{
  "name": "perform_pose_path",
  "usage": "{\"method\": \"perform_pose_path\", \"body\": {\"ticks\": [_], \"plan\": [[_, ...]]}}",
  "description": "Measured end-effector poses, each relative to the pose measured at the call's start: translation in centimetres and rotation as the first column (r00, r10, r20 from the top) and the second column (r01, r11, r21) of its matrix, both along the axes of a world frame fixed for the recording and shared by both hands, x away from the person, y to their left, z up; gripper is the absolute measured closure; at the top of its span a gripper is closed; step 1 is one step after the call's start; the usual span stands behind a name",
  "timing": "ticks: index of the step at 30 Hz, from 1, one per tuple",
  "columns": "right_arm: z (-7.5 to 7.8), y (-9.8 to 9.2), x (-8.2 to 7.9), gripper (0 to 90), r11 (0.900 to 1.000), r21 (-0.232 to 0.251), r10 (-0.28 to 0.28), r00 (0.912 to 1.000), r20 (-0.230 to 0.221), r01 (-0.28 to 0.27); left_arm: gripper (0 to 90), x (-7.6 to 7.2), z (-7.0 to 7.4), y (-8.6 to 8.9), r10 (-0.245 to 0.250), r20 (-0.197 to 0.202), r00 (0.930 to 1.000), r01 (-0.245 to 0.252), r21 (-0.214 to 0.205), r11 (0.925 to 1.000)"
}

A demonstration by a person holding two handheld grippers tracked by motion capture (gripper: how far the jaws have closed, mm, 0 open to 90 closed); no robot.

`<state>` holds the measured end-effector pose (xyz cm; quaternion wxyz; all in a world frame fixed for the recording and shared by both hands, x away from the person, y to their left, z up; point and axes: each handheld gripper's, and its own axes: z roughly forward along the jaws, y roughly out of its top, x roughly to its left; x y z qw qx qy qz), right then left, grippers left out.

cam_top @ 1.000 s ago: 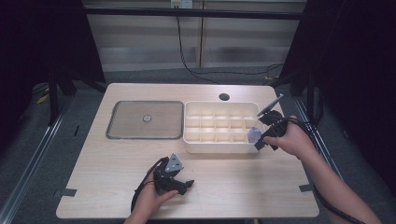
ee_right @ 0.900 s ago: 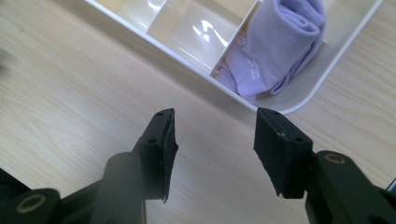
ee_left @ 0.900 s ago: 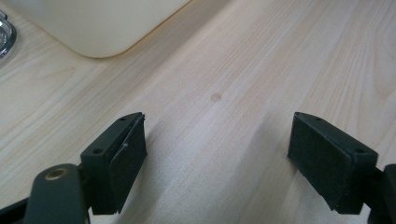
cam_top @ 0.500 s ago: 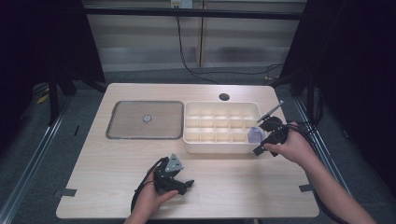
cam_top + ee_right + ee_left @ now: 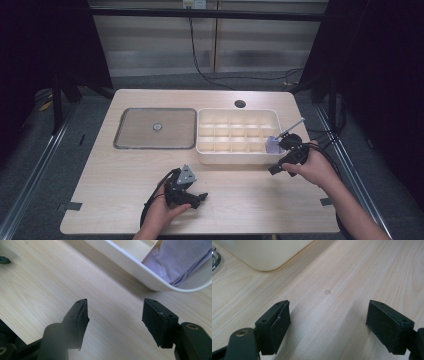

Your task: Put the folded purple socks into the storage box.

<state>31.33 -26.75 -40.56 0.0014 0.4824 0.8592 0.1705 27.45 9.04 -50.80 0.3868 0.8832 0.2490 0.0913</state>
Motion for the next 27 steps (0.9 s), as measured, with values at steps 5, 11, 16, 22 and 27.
{"method": "perform_pose_path", "body": {"ticks": [5,11,16,22,27], "plan": [[-0.8,0.0,-0.6,36.9,0.9998,0.020,0.006,0.9999,0.012,-0.006,18.8,0.0,0.0,0.0,0.000,0.000,1.0000,0.000,0.000,1.0000],[-1.8,-0.2,-1.1,35.9,0.9984,0.057,0.000,0.9999,0.014,-0.001,18.8,0.0,0.0,0.0,-0.001,0.000,1.0000,0.001,0.001,1.0000],[-2.5,-0.1,-1.5,35.2,0.9967,0.081,0.004,0.9998,0.021,-0.006,18.8,0.0,0.0,0.0,0.000,0.000,1.0000,0.000,0.000,1.0000],[-3.4,0.0,-2.0,35.0,0.9944,0.106,-0.001,0.9997,0.025,-0.001,18.8,0.0,0.0,0.0,0.000,0.001,1.0000,0.000,0.000,1.0000],[-4.2,0.2,-2.3,34.9,0.9931,0.117,0.001,0.9997,0.024,-0.004,18.8,0.0,0.0,0.0,0.000,0.001,1.0000,0.000,0.000,1.0000]]}}
